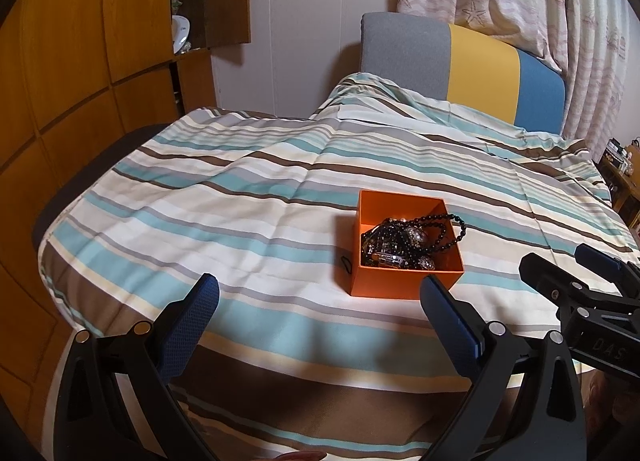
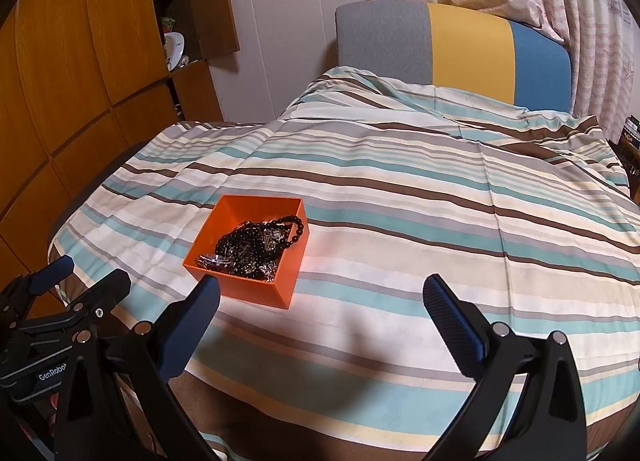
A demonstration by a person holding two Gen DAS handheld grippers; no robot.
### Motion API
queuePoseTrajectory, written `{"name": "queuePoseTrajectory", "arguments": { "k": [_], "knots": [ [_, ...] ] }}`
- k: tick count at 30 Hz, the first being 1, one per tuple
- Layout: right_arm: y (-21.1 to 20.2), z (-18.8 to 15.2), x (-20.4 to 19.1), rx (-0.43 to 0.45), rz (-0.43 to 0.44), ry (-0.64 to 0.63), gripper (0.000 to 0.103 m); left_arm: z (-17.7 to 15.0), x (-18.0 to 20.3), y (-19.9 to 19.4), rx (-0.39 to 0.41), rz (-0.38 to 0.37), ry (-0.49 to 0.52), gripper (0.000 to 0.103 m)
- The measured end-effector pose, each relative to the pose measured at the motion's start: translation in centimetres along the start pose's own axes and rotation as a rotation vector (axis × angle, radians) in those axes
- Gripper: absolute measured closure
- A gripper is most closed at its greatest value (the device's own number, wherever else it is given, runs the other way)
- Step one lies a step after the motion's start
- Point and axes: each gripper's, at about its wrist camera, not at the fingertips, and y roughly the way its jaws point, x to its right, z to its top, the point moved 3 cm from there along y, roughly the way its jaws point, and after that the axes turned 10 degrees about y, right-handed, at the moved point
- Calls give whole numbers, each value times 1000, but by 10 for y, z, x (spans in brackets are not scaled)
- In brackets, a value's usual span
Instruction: Organize jewelry
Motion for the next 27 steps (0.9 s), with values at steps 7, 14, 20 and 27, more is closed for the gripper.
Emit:
{"name": "queuePoseTrajectory", "arguments": {
  "k": [7, 14, 20, 27],
  "knots": [
    [1, 1, 0, -4, -1, 1, 2, 0, 0, 0, -6, 0, -2, 3],
    [2, 0, 1, -9, -1, 3, 2, -1, -2, 0, -10, -16, -30, 3],
    [3, 0, 2, -16, -2, 9, 2, -1, 4, -2, 2, 26, 7, 3],
    [6, 1, 4, -16, -1, 18, 2, 0, 6, 0, -8, 9, 4, 3]
  ]
}}
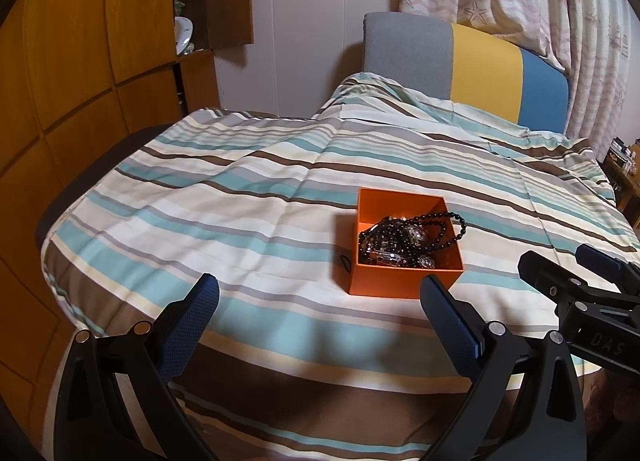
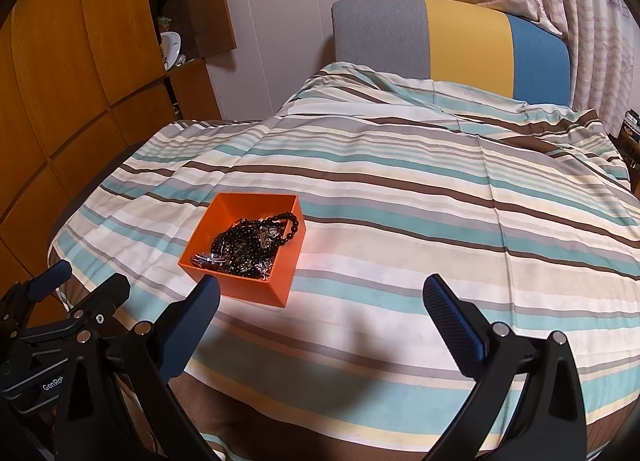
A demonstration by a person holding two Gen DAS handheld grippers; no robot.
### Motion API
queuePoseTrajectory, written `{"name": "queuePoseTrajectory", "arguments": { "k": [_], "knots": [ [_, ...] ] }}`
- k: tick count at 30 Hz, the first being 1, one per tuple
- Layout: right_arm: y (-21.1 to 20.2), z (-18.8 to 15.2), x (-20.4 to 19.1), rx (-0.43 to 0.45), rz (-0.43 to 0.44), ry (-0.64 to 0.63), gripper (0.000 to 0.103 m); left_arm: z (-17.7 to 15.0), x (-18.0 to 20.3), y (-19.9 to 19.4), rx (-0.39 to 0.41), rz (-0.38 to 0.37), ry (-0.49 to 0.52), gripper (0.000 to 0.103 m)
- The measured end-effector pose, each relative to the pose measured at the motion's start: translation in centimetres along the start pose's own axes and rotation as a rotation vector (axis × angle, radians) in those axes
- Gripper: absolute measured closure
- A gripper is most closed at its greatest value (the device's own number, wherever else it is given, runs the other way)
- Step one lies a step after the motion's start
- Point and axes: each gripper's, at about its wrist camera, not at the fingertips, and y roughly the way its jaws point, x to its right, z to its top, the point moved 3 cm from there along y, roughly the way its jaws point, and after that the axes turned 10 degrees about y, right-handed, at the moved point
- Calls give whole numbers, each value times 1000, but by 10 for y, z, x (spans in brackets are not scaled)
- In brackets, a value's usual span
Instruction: Organize jewelry
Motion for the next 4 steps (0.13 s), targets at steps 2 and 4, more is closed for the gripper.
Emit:
{"name": "queuePoseTrajectory", "arguments": {
  "k": [2, 4],
  "knots": [
    [2, 0, 3, -3, -1, 4, 2, -1, 1, 3, -12, -10, 2, 3],
    [4, 0, 5, -7, -3, 10, 2, -2, 0, 9, -37, -20, -5, 3]
  ]
}}
